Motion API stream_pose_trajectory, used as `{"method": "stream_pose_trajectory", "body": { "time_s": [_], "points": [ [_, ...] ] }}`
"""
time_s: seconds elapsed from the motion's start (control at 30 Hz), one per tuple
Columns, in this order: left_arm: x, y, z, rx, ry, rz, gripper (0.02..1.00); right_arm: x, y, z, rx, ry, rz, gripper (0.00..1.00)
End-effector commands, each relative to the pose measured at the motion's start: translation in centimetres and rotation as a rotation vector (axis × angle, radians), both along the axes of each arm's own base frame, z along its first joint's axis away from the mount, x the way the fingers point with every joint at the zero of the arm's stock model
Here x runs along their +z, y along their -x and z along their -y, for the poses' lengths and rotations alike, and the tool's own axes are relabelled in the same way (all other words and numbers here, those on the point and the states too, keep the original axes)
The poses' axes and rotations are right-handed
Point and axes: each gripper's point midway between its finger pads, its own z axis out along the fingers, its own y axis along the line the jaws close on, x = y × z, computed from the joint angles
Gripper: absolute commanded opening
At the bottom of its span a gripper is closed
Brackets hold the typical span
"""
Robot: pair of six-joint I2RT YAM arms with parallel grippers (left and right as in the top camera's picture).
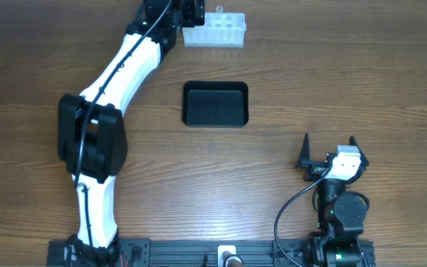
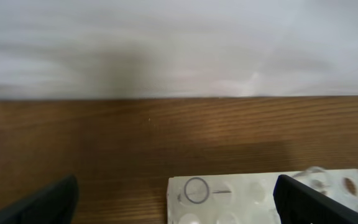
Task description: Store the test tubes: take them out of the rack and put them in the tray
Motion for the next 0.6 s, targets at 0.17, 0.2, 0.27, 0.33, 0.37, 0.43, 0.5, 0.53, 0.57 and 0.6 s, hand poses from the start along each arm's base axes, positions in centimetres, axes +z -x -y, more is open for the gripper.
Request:
{"method": "stream_pose_trajectory", "body": {
  "time_s": [0.17, 0.2, 0.27, 0.33, 0.37, 0.43, 0.5, 0.53, 0.57, 0.6],
  "points": [
    [-2.9, -1.6, -0.6, 0.067, 0.000, -0.020, 0.998, -0.2, 0.0, -0.2, 0.011, 0.004, -0.003, 0.991],
    [-3.3, -1.7, -0.6, 0.068, -0.001, -0.023, 0.998, -0.2, 0.0, -0.2, 0.011, 0.004, -0.003, 0.991],
    [-3.6, -1.8, -0.5, 0.068, 0.000, -0.020, 0.996, -0.2, 0.0, -0.2, 0.011, 0.004, -0.003, 0.991],
    [-4.0, -2.1, -0.5, 0.069, 0.000, -0.014, 0.996, -0.2, 0.0, -0.2, 0.011, 0.004, -0.003, 0.991],
    [-4.0, -2.3, -0.5, 0.071, 0.002, -0.006, 1.000, -0.2, 0.0, -0.2, 0.011, 0.004, -0.003, 0.993],
    [-4.2, -2.4, -0.4, 0.071, 0.003, -0.004, 0.987, -0.2, 0.0, -0.2, 0.011, 0.004, -0.003, 0.991],
    [-4.3, -2.4, -0.4, 0.070, 0.003, -0.006, 0.963, -0.2, 0.0, -0.2, 0.011, 0.004, -0.003, 0.993],
    [-4.3, -2.4, -0.4, 0.070, 0.003, -0.006, 0.947, -0.2, 0.0, -0.2, 0.011, 0.004, -0.003, 0.993],
    [-4.3, -2.4, -0.4, 0.071, 0.003, -0.006, 0.932, -0.2, 0.0, -0.2, 0.011, 0.004, -0.003, 0.993],
    [-4.3, -2.4, -0.4, 0.071, 0.003, -0.006, 0.915, -0.2, 0.0, -0.2, 0.011, 0.004, -0.003, 0.993]
  ]
}}
